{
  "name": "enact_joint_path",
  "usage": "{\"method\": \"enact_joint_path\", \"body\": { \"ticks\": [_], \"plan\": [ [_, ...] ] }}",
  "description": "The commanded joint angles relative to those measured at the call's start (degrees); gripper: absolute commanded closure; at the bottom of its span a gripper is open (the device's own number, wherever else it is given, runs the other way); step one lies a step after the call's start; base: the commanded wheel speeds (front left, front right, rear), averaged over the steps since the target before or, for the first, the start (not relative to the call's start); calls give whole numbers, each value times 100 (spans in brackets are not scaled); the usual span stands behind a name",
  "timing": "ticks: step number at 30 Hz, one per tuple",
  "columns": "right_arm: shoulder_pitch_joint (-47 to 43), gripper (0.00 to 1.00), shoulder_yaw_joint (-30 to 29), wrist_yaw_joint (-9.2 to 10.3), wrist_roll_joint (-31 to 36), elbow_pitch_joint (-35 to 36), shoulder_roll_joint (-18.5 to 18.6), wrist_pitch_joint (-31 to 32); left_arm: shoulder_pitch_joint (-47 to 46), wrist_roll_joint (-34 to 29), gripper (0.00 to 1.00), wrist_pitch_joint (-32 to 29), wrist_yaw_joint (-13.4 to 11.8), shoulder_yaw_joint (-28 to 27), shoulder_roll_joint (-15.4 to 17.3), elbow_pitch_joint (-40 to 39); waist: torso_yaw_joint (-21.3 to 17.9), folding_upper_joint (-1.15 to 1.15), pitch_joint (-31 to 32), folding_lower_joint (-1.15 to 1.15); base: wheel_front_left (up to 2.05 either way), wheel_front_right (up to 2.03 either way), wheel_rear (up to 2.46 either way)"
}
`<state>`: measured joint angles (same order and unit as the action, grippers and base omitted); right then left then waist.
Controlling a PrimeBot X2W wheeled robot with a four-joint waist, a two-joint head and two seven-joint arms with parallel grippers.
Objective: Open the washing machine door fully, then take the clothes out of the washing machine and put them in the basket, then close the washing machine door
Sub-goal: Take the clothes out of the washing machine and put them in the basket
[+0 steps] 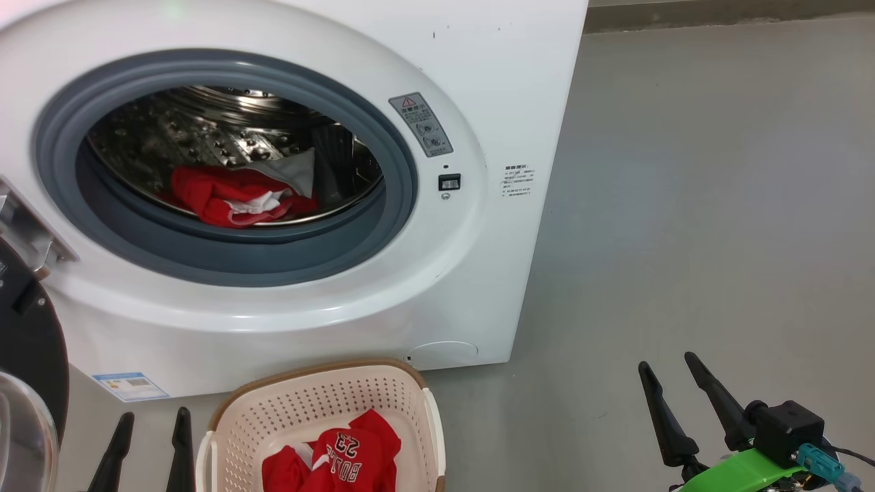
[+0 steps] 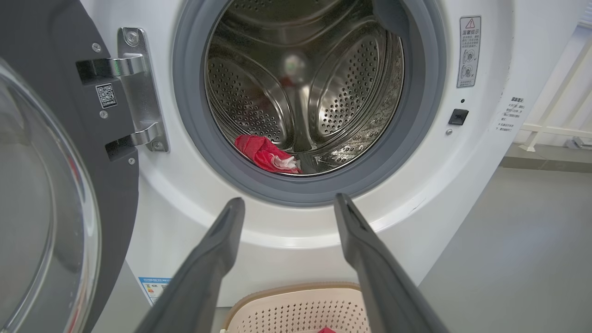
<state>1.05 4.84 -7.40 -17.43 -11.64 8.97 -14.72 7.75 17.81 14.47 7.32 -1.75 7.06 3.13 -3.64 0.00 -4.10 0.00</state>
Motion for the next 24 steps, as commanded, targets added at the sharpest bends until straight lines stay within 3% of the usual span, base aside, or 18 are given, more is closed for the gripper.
{"method": "enact_joint_path", "body": {
  "ticks": [1,9,14,24],
  "plan": [
    [34,0,109,-9,-13,153,47,-28,-143,-21,0,52,16,-214,48,-158,-4,0,-5,0,0,0,0],
    [112,0,89,-9,18,179,-26,-28,-375,50,0,52,16,-68,89,146,-1,0,-177,0,0,0,0],
    [231,0,109,-9,77,214,-130,-28,-823,35,0,52,16,163,286,522,-9,0,-441,0,0,0,0],
    [770,0,232,-9,222,248,-400,-28,-2799,-462,0,-180,16,905,803,1647,-140,0,-1156,0,0,0,0]
  ]
}}
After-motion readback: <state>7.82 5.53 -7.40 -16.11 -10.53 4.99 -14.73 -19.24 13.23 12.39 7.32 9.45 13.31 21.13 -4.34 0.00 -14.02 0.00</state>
